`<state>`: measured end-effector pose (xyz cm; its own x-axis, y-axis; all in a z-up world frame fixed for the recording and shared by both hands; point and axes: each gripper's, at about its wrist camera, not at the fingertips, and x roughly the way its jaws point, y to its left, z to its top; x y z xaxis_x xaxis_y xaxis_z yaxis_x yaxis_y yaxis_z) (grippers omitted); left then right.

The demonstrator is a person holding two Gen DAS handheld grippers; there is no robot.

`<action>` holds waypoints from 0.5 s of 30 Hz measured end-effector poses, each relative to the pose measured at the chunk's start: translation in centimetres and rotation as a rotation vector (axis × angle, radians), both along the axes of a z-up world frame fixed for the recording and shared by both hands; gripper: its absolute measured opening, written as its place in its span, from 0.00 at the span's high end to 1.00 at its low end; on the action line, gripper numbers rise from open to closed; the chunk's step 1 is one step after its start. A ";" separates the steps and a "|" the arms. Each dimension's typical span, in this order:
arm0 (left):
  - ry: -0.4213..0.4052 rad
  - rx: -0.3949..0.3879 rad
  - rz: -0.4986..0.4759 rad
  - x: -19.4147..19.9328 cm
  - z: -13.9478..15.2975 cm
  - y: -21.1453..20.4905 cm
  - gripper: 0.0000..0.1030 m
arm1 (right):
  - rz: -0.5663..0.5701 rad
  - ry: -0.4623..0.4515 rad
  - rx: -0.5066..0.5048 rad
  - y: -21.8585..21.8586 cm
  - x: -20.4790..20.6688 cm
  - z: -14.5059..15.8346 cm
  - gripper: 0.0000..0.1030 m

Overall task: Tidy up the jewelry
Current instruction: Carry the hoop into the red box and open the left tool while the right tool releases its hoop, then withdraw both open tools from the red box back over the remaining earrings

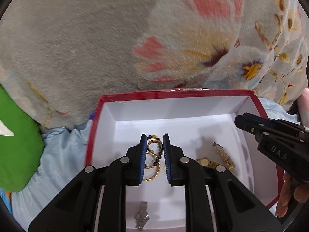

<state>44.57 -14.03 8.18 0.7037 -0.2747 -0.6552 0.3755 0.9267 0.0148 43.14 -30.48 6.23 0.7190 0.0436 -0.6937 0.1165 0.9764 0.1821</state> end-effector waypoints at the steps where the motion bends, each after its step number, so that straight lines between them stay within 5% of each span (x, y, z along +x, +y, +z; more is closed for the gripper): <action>1: 0.009 0.002 -0.007 0.3 -0.3 -0.5 0.84 | -0.007 0.007 -0.004 -0.3 0.3 -0.2 0.84; 9: 0.004 0.005 -0.004 1.7 -1.9 -3.1 0.79 | -0.017 0.028 -0.036 -0.9 1.4 -1.8 0.83; 13: -0.022 -0.042 0.024 1.4 -1.7 -2.6 0.43 | -0.023 0.005 -0.017 -1.1 1.0 -1.7 0.82; 15: -0.044 -0.052 0.022 1.0 -1.1 -2.3 0.43 | -0.026 -0.012 -0.025 -1.1 0.6 -1.4 0.78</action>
